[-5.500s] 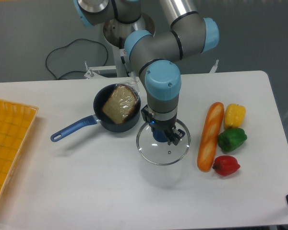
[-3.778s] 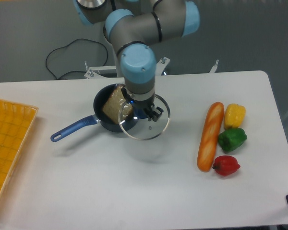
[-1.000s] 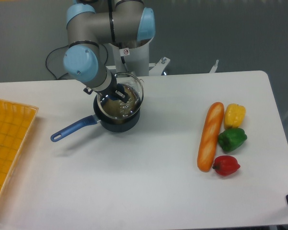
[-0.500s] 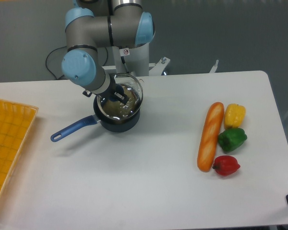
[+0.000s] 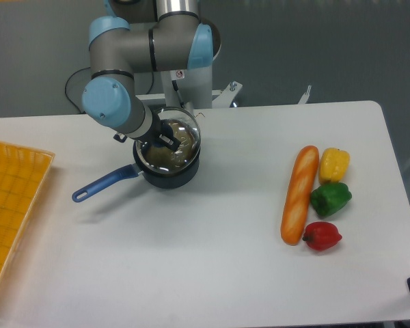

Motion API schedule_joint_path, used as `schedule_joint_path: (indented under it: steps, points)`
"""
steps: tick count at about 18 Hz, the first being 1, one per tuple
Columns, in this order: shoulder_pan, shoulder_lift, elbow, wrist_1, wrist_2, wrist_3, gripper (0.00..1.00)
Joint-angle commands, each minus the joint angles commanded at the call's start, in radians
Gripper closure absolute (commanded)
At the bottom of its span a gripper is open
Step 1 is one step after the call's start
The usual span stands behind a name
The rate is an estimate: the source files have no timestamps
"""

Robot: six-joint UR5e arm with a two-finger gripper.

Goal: Close the pot lid
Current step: 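Tilt and settle the glass lid down onto the saucepan rim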

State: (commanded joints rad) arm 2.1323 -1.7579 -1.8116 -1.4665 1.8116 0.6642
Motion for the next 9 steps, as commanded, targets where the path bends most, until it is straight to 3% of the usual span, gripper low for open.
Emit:
schedule_joint_path:
  steps: [9]
  points:
    - [0.0, -0.006, 0.002, 0.0, 0.0, -0.002, 0.58]
